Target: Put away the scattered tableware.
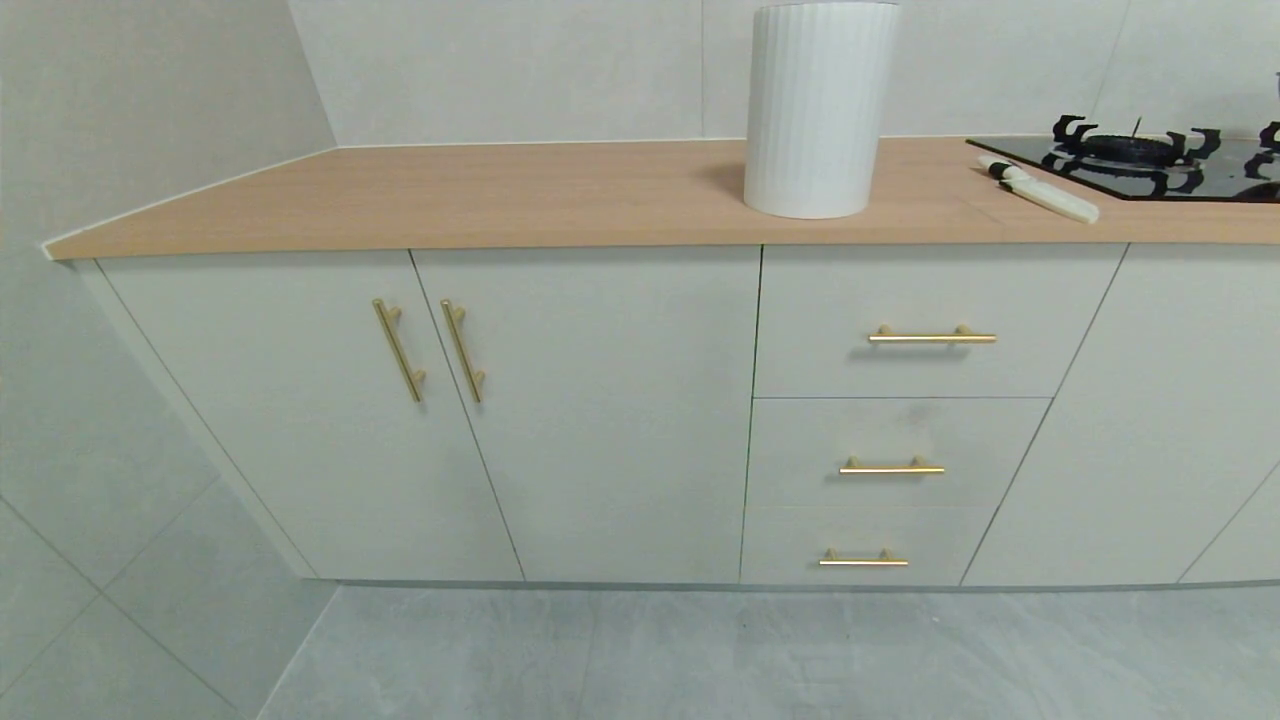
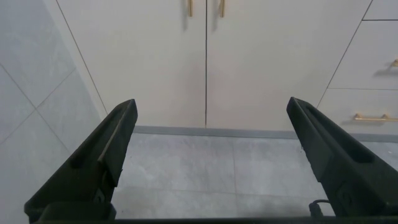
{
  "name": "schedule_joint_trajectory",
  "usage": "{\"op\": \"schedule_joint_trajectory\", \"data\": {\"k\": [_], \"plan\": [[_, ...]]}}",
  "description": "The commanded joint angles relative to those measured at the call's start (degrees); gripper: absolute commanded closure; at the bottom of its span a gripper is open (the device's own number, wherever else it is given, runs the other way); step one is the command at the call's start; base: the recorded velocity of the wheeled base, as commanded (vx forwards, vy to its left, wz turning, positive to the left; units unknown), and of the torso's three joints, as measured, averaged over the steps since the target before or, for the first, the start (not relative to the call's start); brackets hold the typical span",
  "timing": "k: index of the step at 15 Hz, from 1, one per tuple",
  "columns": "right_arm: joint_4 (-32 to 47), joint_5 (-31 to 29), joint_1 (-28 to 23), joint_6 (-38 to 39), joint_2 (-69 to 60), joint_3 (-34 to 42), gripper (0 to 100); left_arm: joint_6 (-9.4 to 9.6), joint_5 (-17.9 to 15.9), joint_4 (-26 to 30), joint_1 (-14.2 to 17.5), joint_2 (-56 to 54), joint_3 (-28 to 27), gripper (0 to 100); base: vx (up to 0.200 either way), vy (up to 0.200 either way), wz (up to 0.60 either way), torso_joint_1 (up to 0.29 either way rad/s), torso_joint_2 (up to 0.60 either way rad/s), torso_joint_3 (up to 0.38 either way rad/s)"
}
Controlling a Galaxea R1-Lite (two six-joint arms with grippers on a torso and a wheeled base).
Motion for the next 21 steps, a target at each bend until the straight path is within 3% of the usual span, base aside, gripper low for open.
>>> {"op": "schedule_joint_trajectory", "data": {"k": [1,21], "plan": [[0.0,0.0,0.0,0.0,0.2,0.0,0,-0.14,0.0,0.0,0.0,0.0,0.0,0,0.200,0.000,0.00,0.007,0.00,0.007],[0.0,-0.1,0.0,0.6,0.2,0.0,0,-0.06,0.0,0.0,0.0,0.0,0.0,0,0.200,0.000,0.00,0.002,0.00,0.001]]}}
